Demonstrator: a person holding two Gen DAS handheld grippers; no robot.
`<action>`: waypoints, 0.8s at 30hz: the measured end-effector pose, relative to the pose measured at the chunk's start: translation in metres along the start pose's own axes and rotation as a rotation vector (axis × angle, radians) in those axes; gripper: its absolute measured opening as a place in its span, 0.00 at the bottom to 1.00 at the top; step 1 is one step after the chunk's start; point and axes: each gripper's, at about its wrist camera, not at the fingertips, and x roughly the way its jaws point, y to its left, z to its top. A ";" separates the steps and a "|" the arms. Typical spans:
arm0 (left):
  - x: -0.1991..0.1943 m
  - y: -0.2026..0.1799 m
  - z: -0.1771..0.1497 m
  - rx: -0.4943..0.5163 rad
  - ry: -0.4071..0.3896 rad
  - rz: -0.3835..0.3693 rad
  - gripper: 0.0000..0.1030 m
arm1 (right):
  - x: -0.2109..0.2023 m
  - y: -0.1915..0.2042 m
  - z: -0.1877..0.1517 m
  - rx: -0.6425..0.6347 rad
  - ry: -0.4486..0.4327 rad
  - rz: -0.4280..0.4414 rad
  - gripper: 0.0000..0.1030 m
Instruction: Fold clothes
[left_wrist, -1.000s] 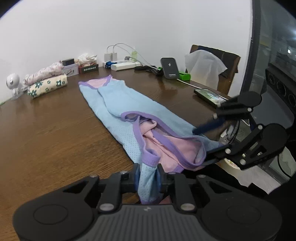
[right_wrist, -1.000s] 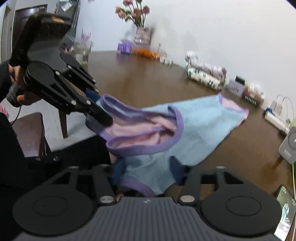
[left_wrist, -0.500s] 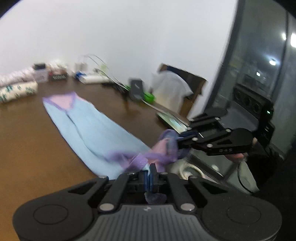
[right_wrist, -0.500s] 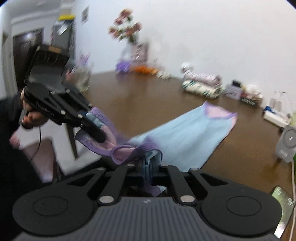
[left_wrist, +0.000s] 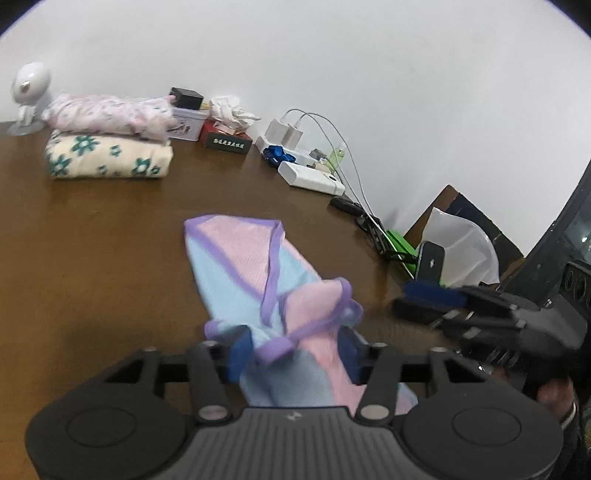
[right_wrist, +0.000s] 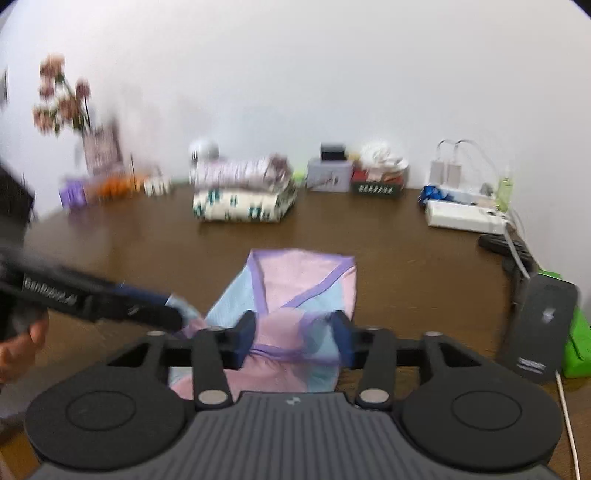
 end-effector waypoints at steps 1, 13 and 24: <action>-0.007 0.001 -0.006 -0.004 -0.010 -0.006 0.51 | -0.011 -0.009 -0.005 0.030 -0.007 0.001 0.51; 0.037 -0.023 -0.030 0.114 0.124 -0.003 0.07 | 0.004 0.012 -0.063 0.108 0.202 0.077 0.06; -0.032 -0.045 -0.096 0.065 0.126 -0.036 0.39 | -0.065 0.038 -0.097 -0.015 0.278 0.208 0.14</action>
